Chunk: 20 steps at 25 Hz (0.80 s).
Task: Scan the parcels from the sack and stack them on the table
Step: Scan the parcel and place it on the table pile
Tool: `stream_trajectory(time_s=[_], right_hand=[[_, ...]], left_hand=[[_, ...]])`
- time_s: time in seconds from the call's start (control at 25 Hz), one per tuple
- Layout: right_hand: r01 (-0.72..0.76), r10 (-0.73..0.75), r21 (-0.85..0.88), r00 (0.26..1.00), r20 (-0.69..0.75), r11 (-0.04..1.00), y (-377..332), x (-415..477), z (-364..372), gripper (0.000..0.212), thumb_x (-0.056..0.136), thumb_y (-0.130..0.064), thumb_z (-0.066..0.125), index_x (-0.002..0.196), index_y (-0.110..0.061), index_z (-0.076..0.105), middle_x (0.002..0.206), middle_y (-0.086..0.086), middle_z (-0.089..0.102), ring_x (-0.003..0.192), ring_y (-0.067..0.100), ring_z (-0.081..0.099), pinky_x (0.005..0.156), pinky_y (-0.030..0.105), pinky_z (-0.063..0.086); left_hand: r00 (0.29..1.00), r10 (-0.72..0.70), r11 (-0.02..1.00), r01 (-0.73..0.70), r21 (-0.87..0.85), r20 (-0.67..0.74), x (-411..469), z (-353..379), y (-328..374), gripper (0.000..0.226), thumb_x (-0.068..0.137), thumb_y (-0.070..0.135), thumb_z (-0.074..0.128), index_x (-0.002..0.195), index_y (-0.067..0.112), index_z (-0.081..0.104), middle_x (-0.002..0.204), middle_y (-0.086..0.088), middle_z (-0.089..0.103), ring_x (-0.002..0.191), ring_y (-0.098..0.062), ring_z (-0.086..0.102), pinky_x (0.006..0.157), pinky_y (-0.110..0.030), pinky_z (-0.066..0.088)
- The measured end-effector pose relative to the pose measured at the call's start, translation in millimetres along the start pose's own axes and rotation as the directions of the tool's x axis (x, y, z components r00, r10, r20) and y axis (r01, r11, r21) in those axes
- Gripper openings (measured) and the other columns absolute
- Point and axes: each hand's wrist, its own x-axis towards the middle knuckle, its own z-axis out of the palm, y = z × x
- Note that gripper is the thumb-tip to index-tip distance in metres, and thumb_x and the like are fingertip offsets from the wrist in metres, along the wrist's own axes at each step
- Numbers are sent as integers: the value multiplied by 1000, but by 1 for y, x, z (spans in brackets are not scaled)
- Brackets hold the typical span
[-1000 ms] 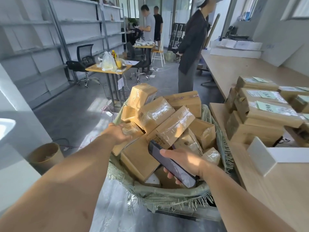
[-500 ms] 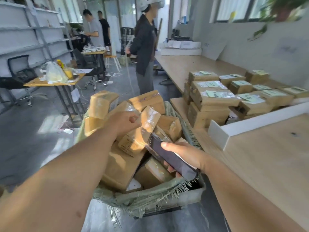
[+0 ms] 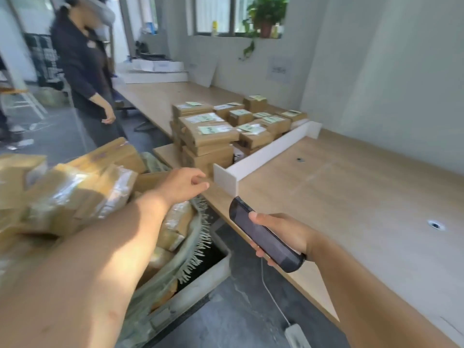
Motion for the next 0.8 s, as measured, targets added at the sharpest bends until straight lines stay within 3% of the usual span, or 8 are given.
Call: stream_trajectory(time_s=[0.16, 0.4, 0.6, 0.8], right_hand=[[-53, 62, 51, 976, -208, 997, 54, -82, -45, 56, 90, -61, 57, 110, -9, 63, 94, 12, 70, 77, 25, 68, 66, 39, 56], [-98, 174, 188, 878, -447, 977, 132, -225, -86, 47, 97, -53, 51, 111, -10, 63, 99, 15, 70, 79, 24, 68, 71, 43, 56], [-91, 246, 293, 796, -553, 952, 183, -314, -95, 48, 97, -53, 51, 109, -9, 63, 105, 19, 71, 78, 23, 69, 68, 41, 57], [-53, 310, 397, 722, -619, 916, 222, -364, -106, 48, 97, -52, 51, 112, -8, 62, 99, 16, 71, 76, 22, 69, 69, 43, 56]], left_hand=[[982, 126, 992, -127, -7, 141, -1, 53, 87, 46, 80, 44, 65, 122, 28, 62, 116, 3, 66, 107, -20, 61, 97, -35, 47], [865, 405, 907, -421, -9, 296, -54, 136, 247, 51, 86, 39, 61, 136, 31, 50, 126, 5, 59, 112, -19, 57, 98, -36, 45], [746, 559, 815, -575, -72, 363, -101, 189, 339, 53, 85, 36, 63, 135, 28, 51, 124, 1, 60, 108, -21, 59, 97, -36, 46], [634, 645, 735, -668, -120, 427, -128, 231, 405, 51, 84, 32, 63, 134, 27, 52, 122, 2, 60, 106, -21, 58, 95, -34, 45]])
